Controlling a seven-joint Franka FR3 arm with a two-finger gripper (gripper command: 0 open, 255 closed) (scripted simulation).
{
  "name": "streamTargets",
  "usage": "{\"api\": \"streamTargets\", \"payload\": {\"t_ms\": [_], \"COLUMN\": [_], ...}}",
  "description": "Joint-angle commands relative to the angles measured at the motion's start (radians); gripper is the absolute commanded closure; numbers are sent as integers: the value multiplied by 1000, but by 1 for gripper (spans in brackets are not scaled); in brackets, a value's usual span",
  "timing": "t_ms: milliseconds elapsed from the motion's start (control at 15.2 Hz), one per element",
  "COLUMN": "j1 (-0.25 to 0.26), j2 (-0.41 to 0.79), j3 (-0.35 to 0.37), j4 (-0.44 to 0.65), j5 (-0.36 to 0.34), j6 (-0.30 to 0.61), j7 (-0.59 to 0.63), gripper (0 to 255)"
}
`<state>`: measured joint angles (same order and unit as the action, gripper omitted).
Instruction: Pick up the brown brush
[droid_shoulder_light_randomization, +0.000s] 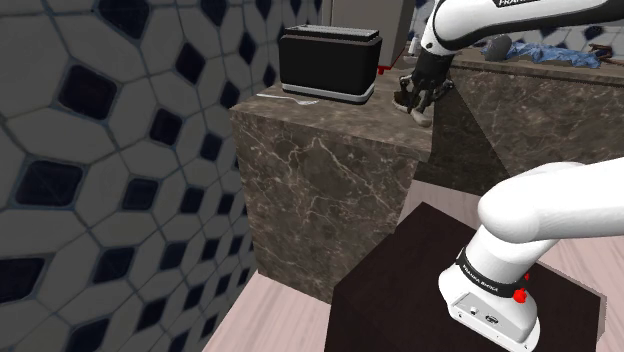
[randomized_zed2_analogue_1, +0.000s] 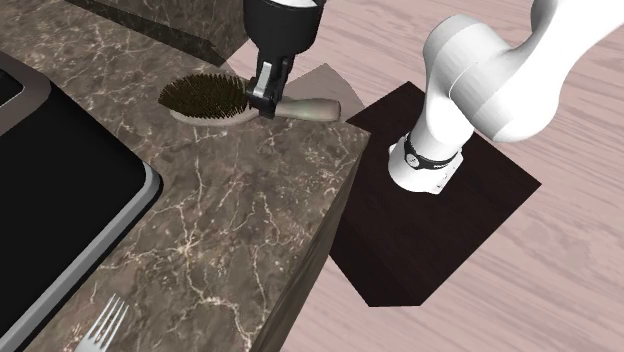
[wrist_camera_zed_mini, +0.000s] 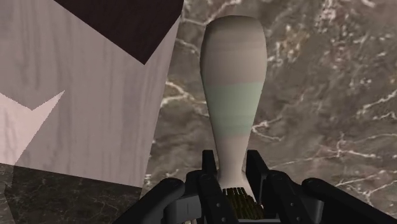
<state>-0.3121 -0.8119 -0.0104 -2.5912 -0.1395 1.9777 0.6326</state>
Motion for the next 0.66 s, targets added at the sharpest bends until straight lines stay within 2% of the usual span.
{"api": "streamTargets", "payload": {"t_ms": [0,462,594], "j1": [1,2,2], "j2": [4,13,14], "j3": [2,4,4], "j4": [30,129,131], "j5": [2,8,8], "j6": [-26,-115,-117], "j7": [-2,-12,-12], "gripper": [255,255,255]}}
